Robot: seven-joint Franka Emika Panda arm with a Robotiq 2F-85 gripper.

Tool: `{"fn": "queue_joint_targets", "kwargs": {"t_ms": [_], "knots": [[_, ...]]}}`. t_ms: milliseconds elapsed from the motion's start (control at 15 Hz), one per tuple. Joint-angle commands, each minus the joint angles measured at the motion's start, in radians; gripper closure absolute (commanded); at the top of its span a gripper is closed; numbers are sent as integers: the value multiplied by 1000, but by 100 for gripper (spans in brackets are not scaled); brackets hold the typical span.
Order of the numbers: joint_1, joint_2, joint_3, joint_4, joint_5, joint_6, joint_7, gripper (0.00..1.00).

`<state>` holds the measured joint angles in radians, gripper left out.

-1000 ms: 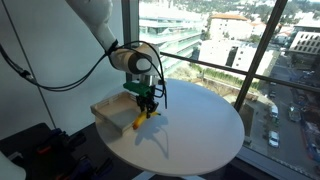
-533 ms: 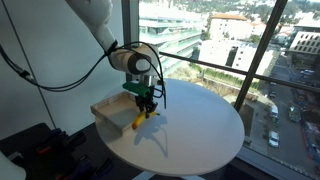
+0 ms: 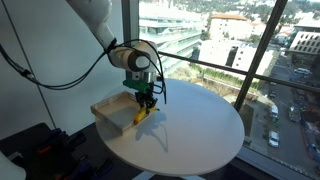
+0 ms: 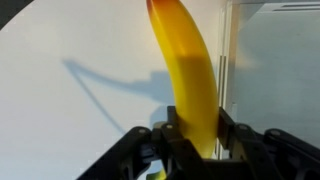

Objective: Remove the banana plush toy from the table and put it on the wooden tray

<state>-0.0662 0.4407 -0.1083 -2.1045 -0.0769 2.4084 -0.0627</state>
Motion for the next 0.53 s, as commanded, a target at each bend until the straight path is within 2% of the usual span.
{"fn": "queue_joint_targets", "kwargs": {"t_ms": [0, 467], "knots": [[-11, -2, 23, 26, 6, 3, -14, 84], [-10, -8, 79, 47, 40, 27, -47, 84]]}}
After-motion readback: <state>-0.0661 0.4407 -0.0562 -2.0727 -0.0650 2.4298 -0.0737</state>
